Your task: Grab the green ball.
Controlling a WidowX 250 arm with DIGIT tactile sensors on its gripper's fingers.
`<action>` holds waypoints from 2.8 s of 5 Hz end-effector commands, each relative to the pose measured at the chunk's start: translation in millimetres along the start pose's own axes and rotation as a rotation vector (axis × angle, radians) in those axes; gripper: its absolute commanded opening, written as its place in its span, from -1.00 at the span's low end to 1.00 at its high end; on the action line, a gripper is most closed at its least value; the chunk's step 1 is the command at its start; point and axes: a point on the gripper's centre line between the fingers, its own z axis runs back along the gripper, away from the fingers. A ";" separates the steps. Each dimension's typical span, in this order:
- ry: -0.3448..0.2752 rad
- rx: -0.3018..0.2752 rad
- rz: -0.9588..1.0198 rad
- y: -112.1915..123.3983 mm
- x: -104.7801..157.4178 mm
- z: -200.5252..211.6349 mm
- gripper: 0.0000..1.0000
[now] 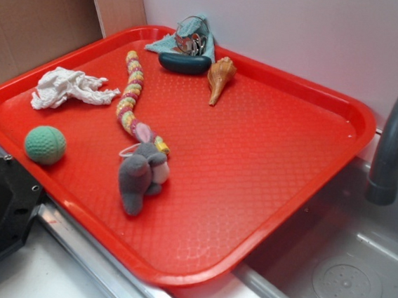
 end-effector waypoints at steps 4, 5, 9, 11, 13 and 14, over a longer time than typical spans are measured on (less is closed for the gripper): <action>0.029 -0.092 -0.056 -4.6 -5.3 -151.1 1.00; 0.126 -0.004 -0.083 3.4 -16.4 -181.3 1.00; 0.027 0.059 0.028 57.3 -38.6 -132.2 1.00; 0.059 0.010 -0.025 61.7 -31.9 -187.0 1.00; 0.125 0.003 -0.076 51.7 -13.7 -218.8 0.45; 0.154 0.008 -0.056 50.7 -14.3 -220.6 -1.00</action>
